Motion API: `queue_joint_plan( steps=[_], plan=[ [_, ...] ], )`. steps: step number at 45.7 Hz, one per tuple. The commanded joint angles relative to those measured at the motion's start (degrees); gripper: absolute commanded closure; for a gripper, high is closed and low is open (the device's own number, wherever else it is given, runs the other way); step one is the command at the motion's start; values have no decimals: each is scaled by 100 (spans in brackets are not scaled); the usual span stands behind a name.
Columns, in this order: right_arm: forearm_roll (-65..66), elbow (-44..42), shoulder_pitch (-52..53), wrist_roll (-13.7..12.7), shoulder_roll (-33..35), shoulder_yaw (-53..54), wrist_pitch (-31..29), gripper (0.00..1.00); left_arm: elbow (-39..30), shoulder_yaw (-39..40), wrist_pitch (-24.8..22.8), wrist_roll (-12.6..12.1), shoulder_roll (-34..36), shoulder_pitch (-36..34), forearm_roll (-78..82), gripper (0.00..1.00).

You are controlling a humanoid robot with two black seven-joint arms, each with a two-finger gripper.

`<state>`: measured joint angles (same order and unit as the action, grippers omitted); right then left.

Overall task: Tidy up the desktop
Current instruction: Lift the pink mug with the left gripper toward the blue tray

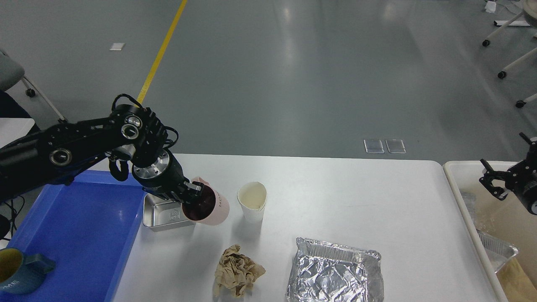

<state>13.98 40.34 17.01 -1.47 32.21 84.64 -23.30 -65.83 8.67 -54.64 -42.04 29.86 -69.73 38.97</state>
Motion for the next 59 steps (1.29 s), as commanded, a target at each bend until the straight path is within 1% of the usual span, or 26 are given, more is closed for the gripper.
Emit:
queue_joint_plan(
  steps=[1, 12, 17, 23, 32, 36, 39, 43, 46, 48, 50, 53, 59],
  plan=[
    [-1, 9, 4, -2, -4, -17, 9, 0, 0, 486, -36, -32, 266, 21, -56, 100],
    [8, -9, 4, -2, -40, -35, 9, 0, 17, 1593, -36, -41, 881, 65, -627, 100],
    [8, 0, -5, -2, -66, -35, 9, 0, 131, 2261, -36, -41, 1189, 179, -1119, 100],
    [8, 0, -31, -2, -75, -35, 18, 0, 412, 3289, -36, -50, 1321, 390, -1787, 100],
    [8, 0, -75, -2, -75, -53, 18, 0, 676, 4309, -36, -50, 1549, 1066, -2191, 100],
    [17, 0, -84, -2, -75, -53, 18, 0, 791, 4783, -36, -59, 1549, 1576, -2438, 100],
    [17, 9, -84, -2, -92, -61, 27, 0, 791, 4969, -36, -76, 1549, 1848, -2438, 100],
    [17, 27, -67, -2, -92, -61, 44, 0, 738, 4925, -36, -155, 1576, 2200, -2421, 100],
    [17, 27, -49, -2, -92, -53, 44, 0, 729, 4908, -36, -339, 1646, 2455, -2421, 100],
    [17, 27, -32, -2, -92, -61, 53, 0, 712, 4759, -36, -445, 1751, 2535, -2412, 100],
    [17, 35, -23, -2, -92, -53, 62, 0, 659, 4382, -36, -524, 1909, 2526, -2403, 100],
    [8, 27, 21, -2, -92, -53, 71, 0, 432, 3592, -36, -551, 2286, 2439, -2403, 100],
    [17, 18, 179, 7, -119, -61, 97, 0, -88, 1992, -36, -603, 2964, 1877, -2385, 100]
  ],
)
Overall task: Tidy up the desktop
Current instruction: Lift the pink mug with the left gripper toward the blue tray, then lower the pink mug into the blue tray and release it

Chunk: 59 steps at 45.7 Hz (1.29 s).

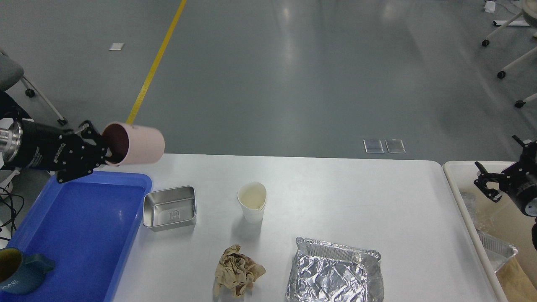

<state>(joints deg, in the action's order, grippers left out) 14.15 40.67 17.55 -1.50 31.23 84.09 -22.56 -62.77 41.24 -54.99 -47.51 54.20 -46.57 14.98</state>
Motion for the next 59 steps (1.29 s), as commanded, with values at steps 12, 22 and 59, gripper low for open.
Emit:
queue_joint_plan(
  steps=[12, 22, 59],
  plan=[
    [53, -60, 372, 0, -73, -16, 33, 0, -1026, -3060, -1, -355, 1373, -1354, 277, 100],
    [53, -60, 451, 0, -55, -16, 33, 0, -1009, -3140, -1, -478, 1602, -1267, 1050, 100],
    [62, -68, 416, 0, -20, -33, -29, 0, -912, -3228, -1, -496, 301, -449, 1939, 100]
  ],
)
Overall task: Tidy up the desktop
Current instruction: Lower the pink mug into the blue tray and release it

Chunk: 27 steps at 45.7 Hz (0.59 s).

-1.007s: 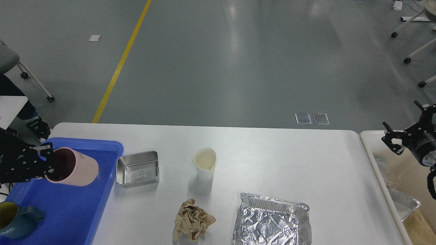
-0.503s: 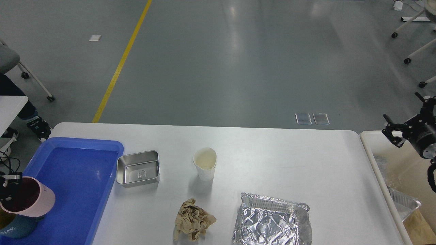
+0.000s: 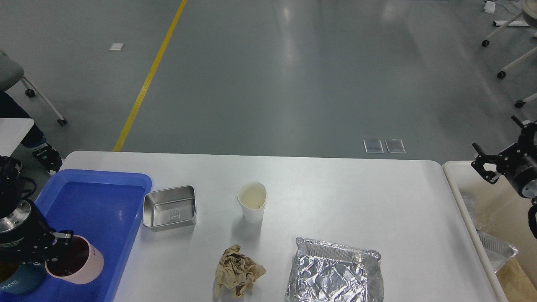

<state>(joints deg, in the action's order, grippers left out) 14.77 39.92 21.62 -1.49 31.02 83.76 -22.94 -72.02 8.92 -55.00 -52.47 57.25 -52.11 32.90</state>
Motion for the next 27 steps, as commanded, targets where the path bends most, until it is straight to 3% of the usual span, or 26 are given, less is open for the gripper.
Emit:
queue_joint_plan(
  steps=[1, 27],
  plan=[
    [-1, -2, 9, 0, 1, 0, 9, 0, 22, 4, 0, 0, -3, 131, 164, 100],
    [-1, 25, 9, 0, -70, 0, 44, 0, 452, 110, 0, 0, -565, 342, 427, 100]
  ],
)
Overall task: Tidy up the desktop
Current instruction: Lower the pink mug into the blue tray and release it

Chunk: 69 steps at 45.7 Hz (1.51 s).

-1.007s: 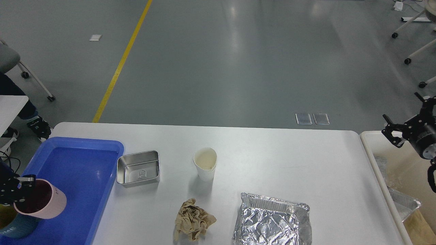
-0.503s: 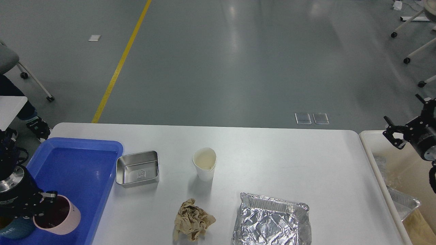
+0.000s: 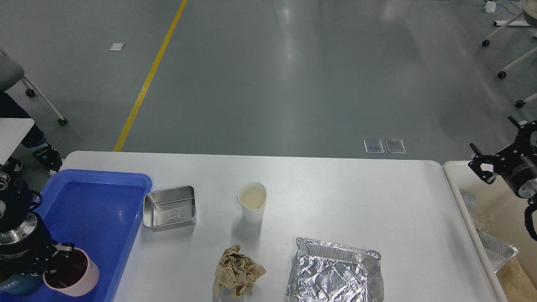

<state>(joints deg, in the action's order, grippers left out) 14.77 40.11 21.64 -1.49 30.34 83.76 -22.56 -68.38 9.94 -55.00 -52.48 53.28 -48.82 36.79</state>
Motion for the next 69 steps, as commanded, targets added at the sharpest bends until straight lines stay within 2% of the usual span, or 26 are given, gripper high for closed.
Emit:
queue_joint_plan(
  steps=[1, 22, 61, 69],
  plan=[
    [-1, 6, 7, 0, -2, 0, 6, 0, 123, 8, 0, 0, -204, 13, 56, 100],
    [-1, -3, -2, 0, -2, 0, -3, 0, 404, -9, 0, 0, -705, 48, 364, 100],
    [-1, 49, -2, 0, -11, 0, 24, 0, 387, 8, 0, -8, -477, -13, 364, 100],
    [-1, 49, -2, 0, -11, 0, 24, 0, 395, 0, 0, -8, -468, 4, 399, 86]
  ],
)
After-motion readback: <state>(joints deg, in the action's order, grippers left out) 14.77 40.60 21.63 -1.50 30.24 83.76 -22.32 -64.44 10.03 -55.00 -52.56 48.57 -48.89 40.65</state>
